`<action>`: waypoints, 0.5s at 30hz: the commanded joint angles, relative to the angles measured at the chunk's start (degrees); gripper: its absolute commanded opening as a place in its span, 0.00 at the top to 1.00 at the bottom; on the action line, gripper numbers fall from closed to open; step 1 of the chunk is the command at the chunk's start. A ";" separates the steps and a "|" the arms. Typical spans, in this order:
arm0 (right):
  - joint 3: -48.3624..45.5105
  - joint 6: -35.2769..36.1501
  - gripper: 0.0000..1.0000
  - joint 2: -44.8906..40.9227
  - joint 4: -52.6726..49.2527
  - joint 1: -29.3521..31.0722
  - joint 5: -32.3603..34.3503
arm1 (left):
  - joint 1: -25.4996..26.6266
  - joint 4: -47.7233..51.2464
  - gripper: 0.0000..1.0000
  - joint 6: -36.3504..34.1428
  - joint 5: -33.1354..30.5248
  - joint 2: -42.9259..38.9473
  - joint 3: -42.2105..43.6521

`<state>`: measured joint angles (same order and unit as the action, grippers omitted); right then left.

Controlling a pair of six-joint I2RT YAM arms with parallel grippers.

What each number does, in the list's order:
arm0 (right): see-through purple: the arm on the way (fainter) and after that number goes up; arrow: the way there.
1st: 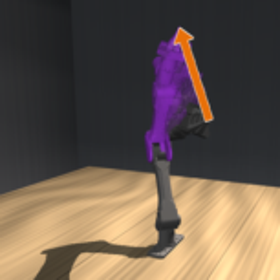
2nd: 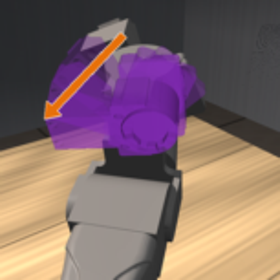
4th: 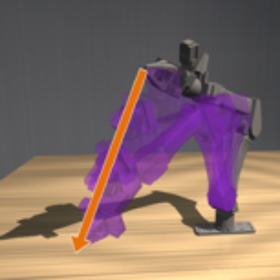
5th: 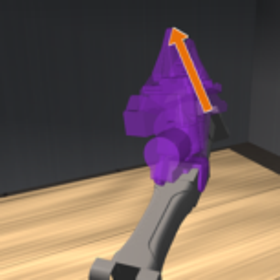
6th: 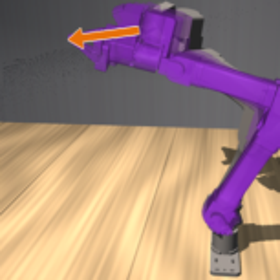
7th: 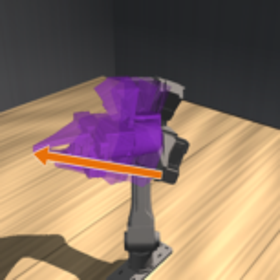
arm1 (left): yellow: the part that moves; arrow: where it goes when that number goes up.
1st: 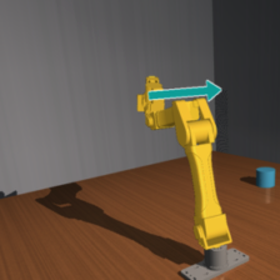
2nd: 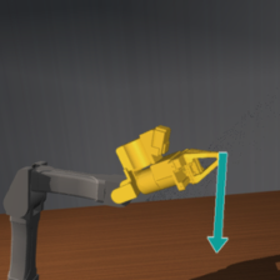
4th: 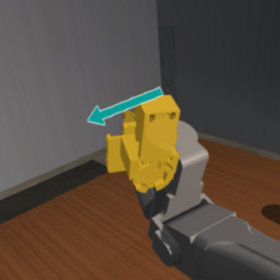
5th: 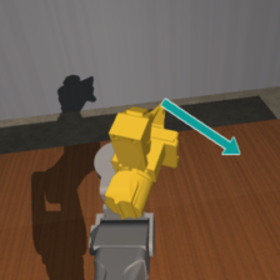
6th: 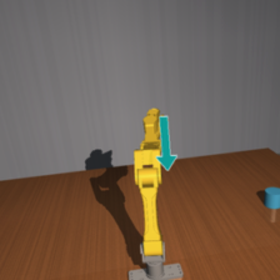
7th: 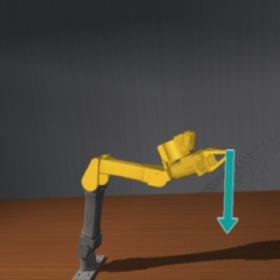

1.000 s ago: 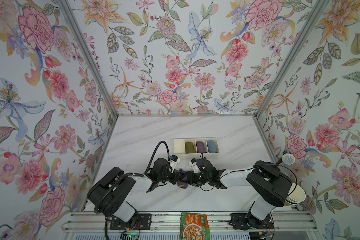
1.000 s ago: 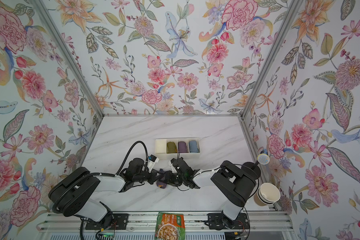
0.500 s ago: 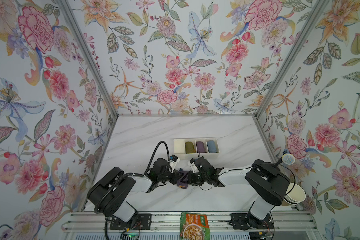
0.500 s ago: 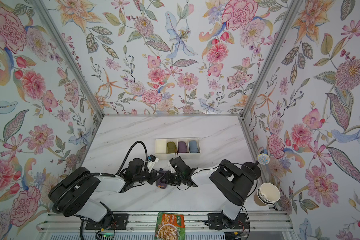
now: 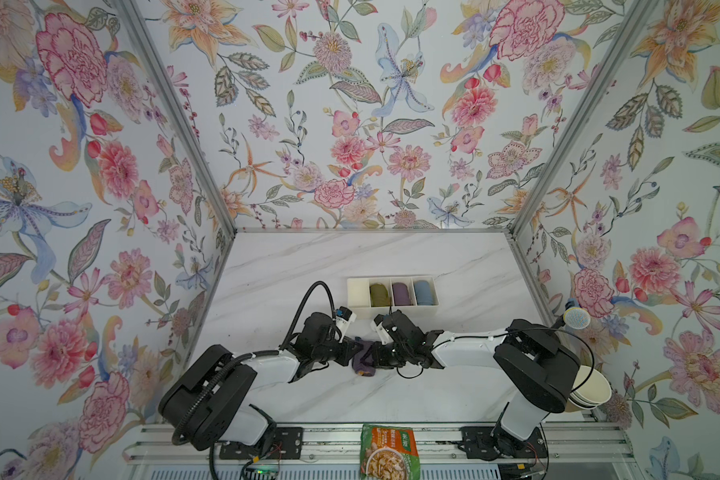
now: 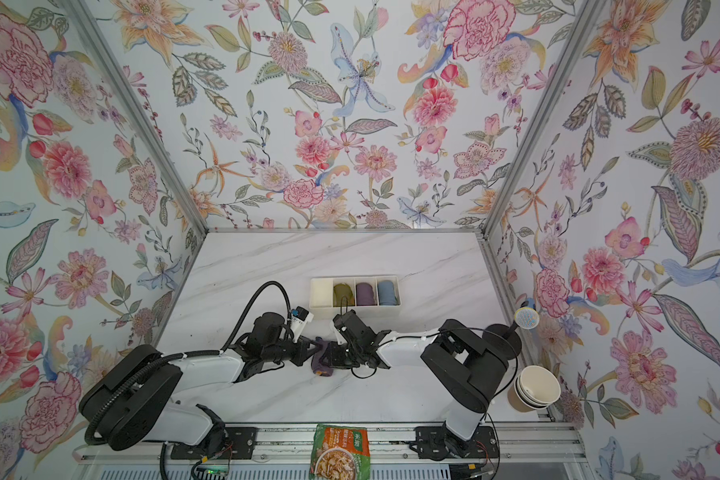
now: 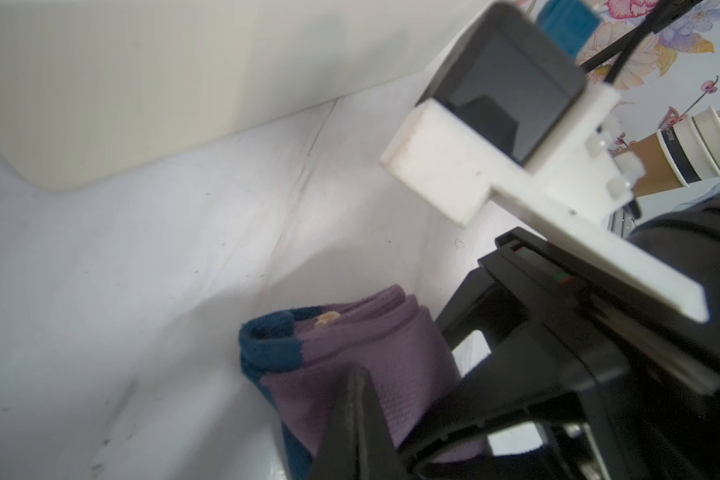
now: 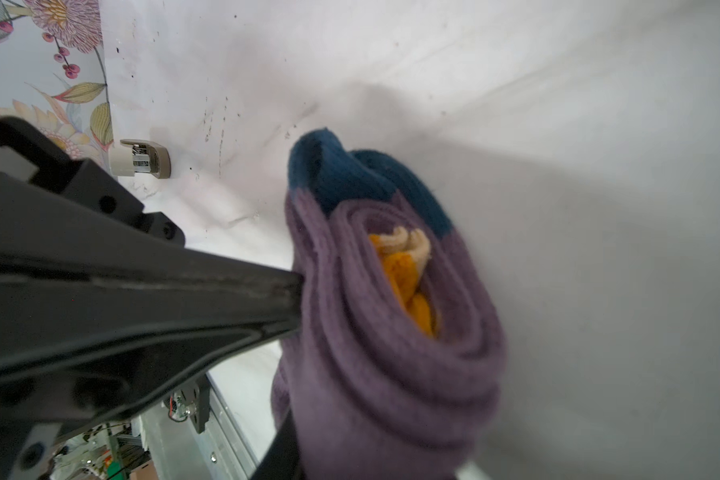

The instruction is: Roll the socks

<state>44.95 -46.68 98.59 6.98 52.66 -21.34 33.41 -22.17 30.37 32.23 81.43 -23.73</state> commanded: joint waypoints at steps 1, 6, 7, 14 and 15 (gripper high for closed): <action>-0.12 5.09 1.00 1.47 -13.46 0.06 7.22 | -1.98 6.89 0.92 -1.86 -3.45 -2.93 -2.13; 2.69 8.48 1.00 1.96 -16.38 0.58 8.12 | -3.58 9.28 0.89 -2.94 -5.86 -6.76 -4.46; 3.00 8.93 1.00 1.92 -16.89 0.64 8.40 | -3.90 9.57 0.89 -3.04 -6.18 -7.34 -4.74; 5.81 12.60 1.00 -1.46 -22.70 0.88 10.96 | -5.95 12.18 0.88 -4.02 -7.03 -10.43 -5.72; 6.80 13.47 1.00 -2.06 -24.52 0.95 11.64 | -6.36 12.51 0.88 -4.23 -7.08 -10.86 -5.71</action>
<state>50.72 -37.21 97.32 -6.28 53.60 -15.29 28.21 -12.69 27.81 26.48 71.92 -28.18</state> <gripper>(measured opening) 0.227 0.120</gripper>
